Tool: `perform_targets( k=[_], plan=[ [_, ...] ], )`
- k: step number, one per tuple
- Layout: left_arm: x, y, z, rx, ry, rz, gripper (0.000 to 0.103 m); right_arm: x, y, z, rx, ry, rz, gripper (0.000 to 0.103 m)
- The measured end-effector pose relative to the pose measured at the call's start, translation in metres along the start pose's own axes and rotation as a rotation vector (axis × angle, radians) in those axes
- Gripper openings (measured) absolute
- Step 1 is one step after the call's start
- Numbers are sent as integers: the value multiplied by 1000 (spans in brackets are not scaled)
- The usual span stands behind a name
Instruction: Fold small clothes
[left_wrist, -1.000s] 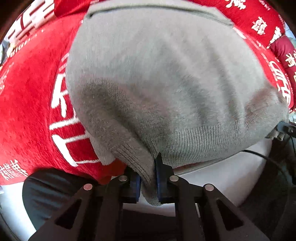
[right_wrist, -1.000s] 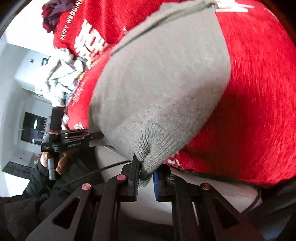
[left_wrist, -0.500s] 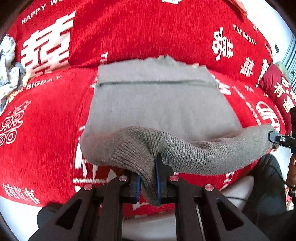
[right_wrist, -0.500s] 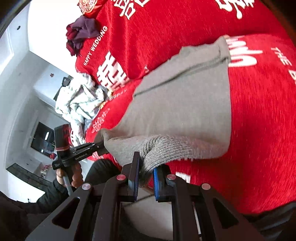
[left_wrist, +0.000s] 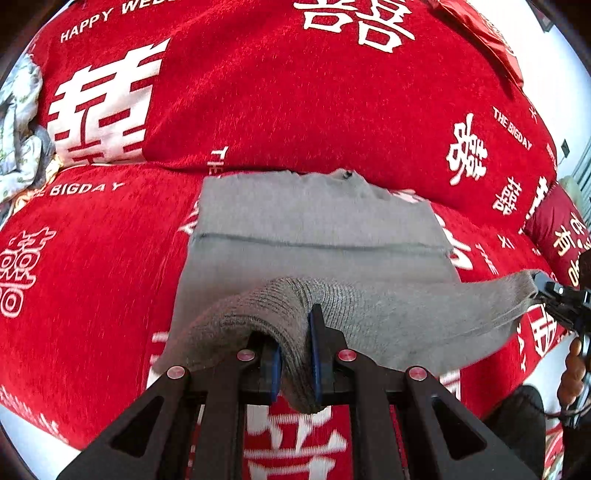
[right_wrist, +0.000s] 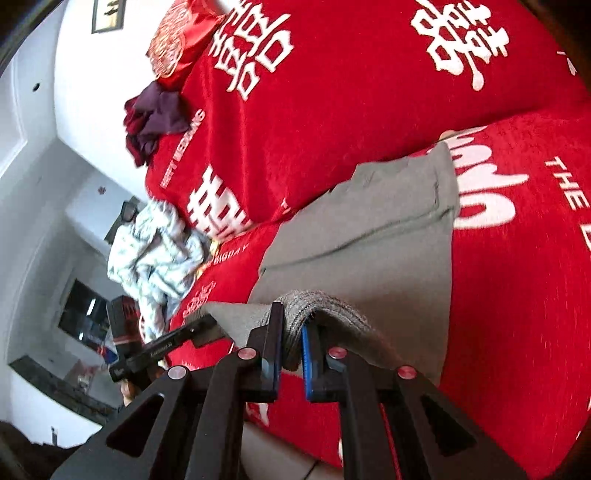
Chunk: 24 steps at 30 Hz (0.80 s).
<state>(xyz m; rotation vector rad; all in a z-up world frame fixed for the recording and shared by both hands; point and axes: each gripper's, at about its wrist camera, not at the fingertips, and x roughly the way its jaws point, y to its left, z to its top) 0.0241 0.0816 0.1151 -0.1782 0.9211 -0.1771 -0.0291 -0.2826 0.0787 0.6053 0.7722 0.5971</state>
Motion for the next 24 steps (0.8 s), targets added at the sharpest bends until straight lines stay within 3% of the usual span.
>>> perform_targets(
  k=[11,24],
  plan=[
    [35,1,70,-9,-40,-5,14,26,13,62,-71,-116,-85,8],
    [117,12,150,-34,-25,13,14,98,-45,146,36,-155,-107,8]
  ],
)
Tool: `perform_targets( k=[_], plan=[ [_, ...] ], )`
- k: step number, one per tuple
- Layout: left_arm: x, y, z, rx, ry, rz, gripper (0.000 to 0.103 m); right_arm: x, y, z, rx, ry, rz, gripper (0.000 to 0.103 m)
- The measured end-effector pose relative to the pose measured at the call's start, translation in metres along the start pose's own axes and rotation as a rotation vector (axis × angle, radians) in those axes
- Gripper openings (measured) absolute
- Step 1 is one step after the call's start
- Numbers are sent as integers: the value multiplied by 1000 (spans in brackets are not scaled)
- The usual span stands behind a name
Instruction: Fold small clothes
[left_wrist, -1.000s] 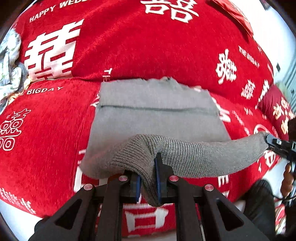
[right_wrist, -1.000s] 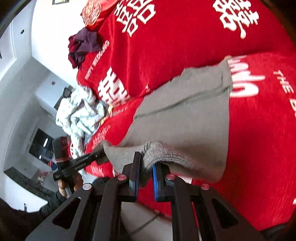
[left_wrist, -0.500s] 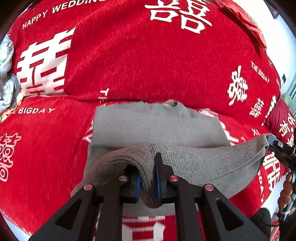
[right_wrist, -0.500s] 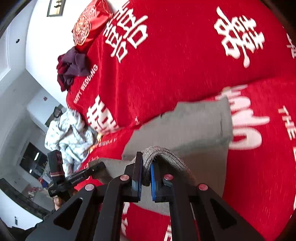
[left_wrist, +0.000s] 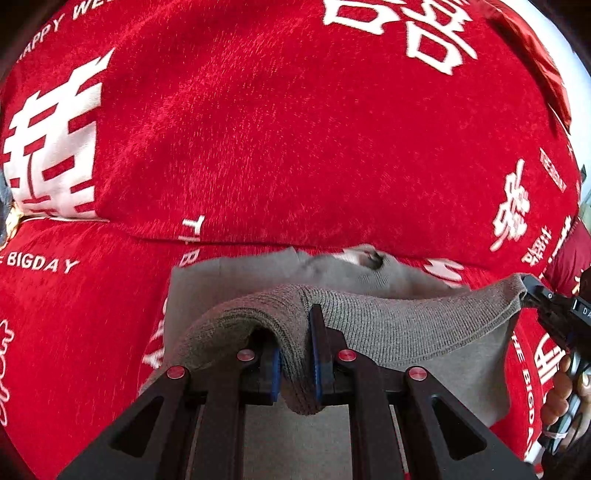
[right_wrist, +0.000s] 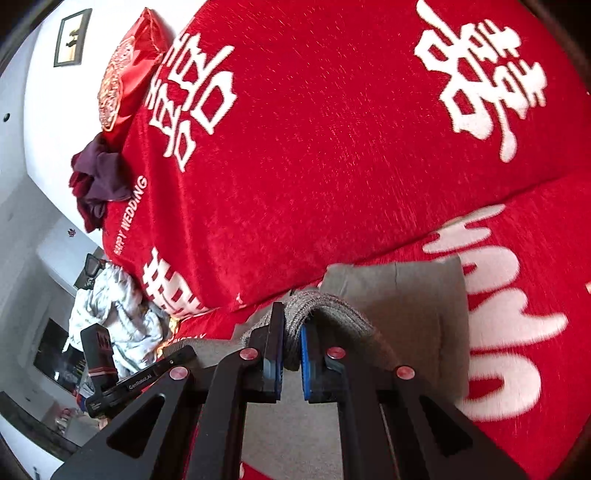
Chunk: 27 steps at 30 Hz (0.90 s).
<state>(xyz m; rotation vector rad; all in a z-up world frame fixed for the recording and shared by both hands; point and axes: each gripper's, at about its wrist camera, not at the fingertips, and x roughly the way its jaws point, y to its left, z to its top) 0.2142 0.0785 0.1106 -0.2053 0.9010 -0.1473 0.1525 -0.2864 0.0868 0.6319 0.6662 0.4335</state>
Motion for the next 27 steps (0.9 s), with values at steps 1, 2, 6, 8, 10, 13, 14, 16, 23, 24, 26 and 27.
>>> perform_targets(
  k=[1,2,6,8,10,13,14,16,23,24,26,27],
  plan=[
    [7,3,4,-11,0,2,14,10,-5,6,7,2,-4,8],
    [13,7,8,-26,3,4,14,17,-9,9,12,5,-11,8],
    [49,26,16,-110,58,-4,14,49,-30,20,45,34,-42,8],
    [72,33,17,-142,111,4,14,67,-41,21,59,56,-68,8],
    [92,37,16,-165,156,24,14,80,-49,21,73,72,-86,8],
    [107,41,15,-186,194,30,15,95,-60,18,94,90,-116,8],
    [108,42,15,-193,201,24,20,98,-63,17,102,94,-125,8],
    [114,50,15,-239,237,-31,36,106,-73,15,131,108,-149,8],
    [87,95,20,-475,185,-131,91,94,-92,18,254,93,-162,70],
    [78,102,20,-488,165,-117,91,82,-86,21,216,56,-194,81],
    [58,108,22,-432,108,20,91,65,-73,24,112,12,-226,81],
    [52,106,22,-372,96,99,91,61,-68,25,62,18,-251,81]
  ],
)
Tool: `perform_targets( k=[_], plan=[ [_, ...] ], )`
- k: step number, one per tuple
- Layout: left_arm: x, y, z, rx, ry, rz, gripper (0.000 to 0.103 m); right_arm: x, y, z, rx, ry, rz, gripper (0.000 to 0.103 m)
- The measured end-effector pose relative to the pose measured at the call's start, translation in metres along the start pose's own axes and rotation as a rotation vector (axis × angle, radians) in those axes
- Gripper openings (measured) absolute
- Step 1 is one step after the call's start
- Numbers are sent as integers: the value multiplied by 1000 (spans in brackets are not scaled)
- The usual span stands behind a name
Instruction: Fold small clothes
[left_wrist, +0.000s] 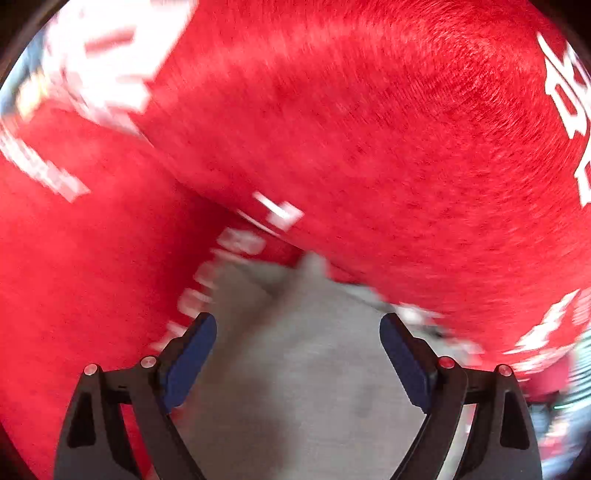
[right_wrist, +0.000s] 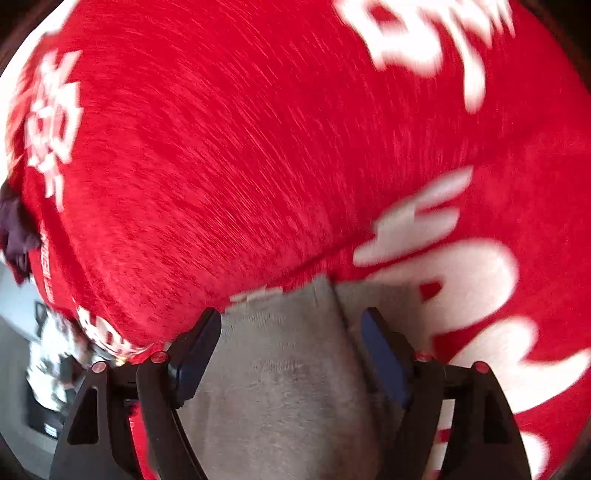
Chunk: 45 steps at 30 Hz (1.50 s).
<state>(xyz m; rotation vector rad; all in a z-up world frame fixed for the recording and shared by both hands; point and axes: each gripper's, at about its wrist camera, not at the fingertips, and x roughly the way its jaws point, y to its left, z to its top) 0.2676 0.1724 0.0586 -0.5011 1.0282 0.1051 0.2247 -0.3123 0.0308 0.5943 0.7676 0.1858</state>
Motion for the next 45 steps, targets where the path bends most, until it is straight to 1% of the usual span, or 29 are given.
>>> perform_targets(
  k=[1,2,3,4,6,8,12,14,15,16,17,18,19,20,21,22,24,25,26,29,30,32,34,36,37,38,40,43,45],
  plan=[
    [-4,-4,-4,73,-24,75,91,-4,6,0,-73,8,-44,81],
    [-4,-7,-8,122,-30,112,91,-6,12,-2,-150,19,-90,81],
    [-3,-13,-17,200,-21,144,91,-7,16,-4,-188,28,-114,81],
    [1,-19,-27,253,4,139,91,-5,20,-8,-240,48,-146,81],
    [5,-30,-43,317,31,109,91,2,29,-21,-310,81,-158,81],
    [6,-45,-59,373,8,86,91,11,41,-35,-379,107,-175,81],
    [12,-69,-75,399,9,29,91,24,73,-68,-535,151,-157,81],
    [16,-81,-73,415,5,35,91,27,84,-78,-601,157,-159,81],
    [21,-85,-74,429,7,59,91,33,91,-84,-650,176,-182,81],
    [28,-88,-75,454,9,107,91,41,91,-85,-666,205,-213,81],
    [39,-88,-76,481,15,161,91,52,85,-86,-658,251,-245,81],
    [49,-83,-76,487,24,187,102,55,77,-83,-627,262,-241,82],
    [48,-73,-74,447,5,165,103,53,71,-80,-599,243,-220,82],
    [48,-62,-69,393,26,133,103,50,63,-76,-572,230,-218,82],
    [47,-54,-65,352,44,118,103,47,58,-72,-562,227,-233,82],
    [47,-52,-64,338,33,123,103,45,53,-70,-549,226,-234,82],
    [42,-50,-63,347,24,144,103,39,47,-64,-517,231,-218,82],
    [36,-54,-63,359,2,170,103,36,49,-62,-512,227,-229,82],
    [33,-58,-62,361,-17,175,103,33,52,-60,-509,214,-240,82],
    [29,-77,-52,347,-58,143,103,30,70,-47,-483,139,-223,83],
    [33,-84,-48,346,-61,143,103,35,74,-44,-478,142,-228,83],
    [50,-94,-39,354,-31,164,103,67,92,-40,-476,195,-263,83],
    [66,-94,-33,350,-6,226,103,98,96,-37,-458,242,-302,83],
    [81,-88,-27,341,7,271,103,120,89,-31,-414,252,-353,83],
    [88,-80,-26,325,30,275,103,124,86,-29,-401,243,-361,83],
    [90,-74,-24,289,44,248,103,128,83,-25,-380,231,-370,83],
    [88,-66,-22,245,30,242,103,130,80,-22,-359,215,-392,82],
    [90,-70,-24,260,24,268,103,135,82,-26,-389,195,-439,82],
    [88,-74,-27,269,21,278,103,136,87,-26,-422,217,-456,83]
  ],
)
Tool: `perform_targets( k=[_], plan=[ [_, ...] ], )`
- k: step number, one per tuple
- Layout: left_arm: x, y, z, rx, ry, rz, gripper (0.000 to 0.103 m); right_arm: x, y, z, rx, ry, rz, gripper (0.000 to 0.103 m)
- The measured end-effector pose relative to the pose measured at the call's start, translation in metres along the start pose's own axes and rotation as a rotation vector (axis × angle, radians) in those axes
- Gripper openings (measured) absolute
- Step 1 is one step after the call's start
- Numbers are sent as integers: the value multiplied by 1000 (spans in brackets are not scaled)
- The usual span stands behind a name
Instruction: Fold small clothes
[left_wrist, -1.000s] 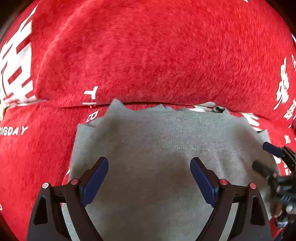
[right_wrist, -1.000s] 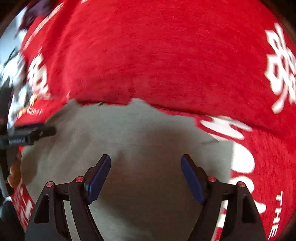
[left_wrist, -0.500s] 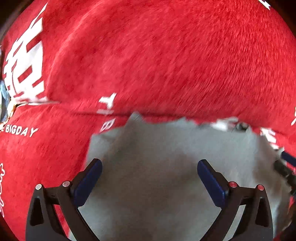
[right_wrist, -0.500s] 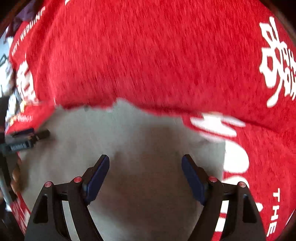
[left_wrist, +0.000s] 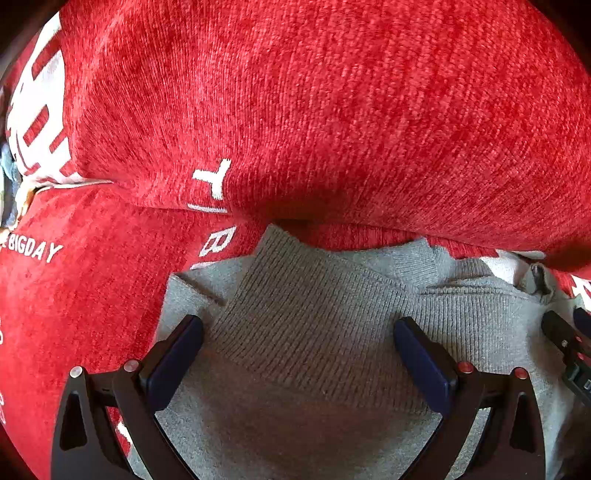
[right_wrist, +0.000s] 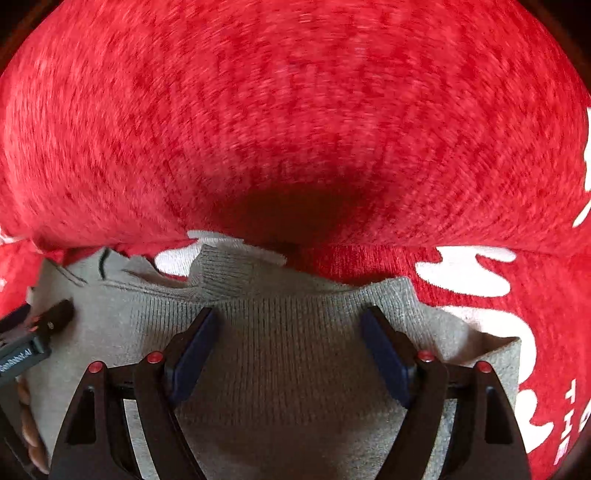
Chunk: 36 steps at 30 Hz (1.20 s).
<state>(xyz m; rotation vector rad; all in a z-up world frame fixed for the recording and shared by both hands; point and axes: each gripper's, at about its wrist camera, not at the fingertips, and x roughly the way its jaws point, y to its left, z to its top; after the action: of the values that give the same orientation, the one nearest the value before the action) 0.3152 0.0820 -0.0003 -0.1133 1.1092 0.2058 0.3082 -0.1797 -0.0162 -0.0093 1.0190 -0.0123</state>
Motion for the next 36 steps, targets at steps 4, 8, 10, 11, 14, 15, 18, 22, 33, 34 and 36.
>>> perform_targets(
  k=[4,8,10,11,14,15,18,22,33,34,36],
  plan=[
    [-6,-1,-3,-10,-12,2,103,-40,-4,-17,6,-76,36,83],
    [-18,-8,-15,-8,-13,-6,103,-76,0,-55,-55,-105,141,85],
    [-19,-7,-16,-12,-15,-10,103,-70,5,-69,-107,-60,103,85],
    [-20,-7,-17,-10,-18,-6,103,-61,1,-79,-124,-34,73,85],
    [-19,-2,-22,-10,-21,-3,103,-65,-19,-93,-62,-124,160,86],
    [-17,-1,-18,-10,-20,-3,103,-67,-23,-92,-39,-140,174,86],
    [-14,-2,-18,-9,-22,-3,103,-66,-3,-91,-101,-143,87,86],
    [-5,-2,-14,-15,-13,-14,103,-62,-3,-91,-93,-145,103,87],
    [-100,55,-62,-56,-86,-132,103,-78,-2,-92,-80,-108,115,89],
    [-112,62,-77,-55,-91,-165,103,-89,-2,-96,-71,-126,144,89],
    [-125,71,-108,-13,-88,-195,103,-115,-2,-112,-62,-165,240,89]
  ],
)
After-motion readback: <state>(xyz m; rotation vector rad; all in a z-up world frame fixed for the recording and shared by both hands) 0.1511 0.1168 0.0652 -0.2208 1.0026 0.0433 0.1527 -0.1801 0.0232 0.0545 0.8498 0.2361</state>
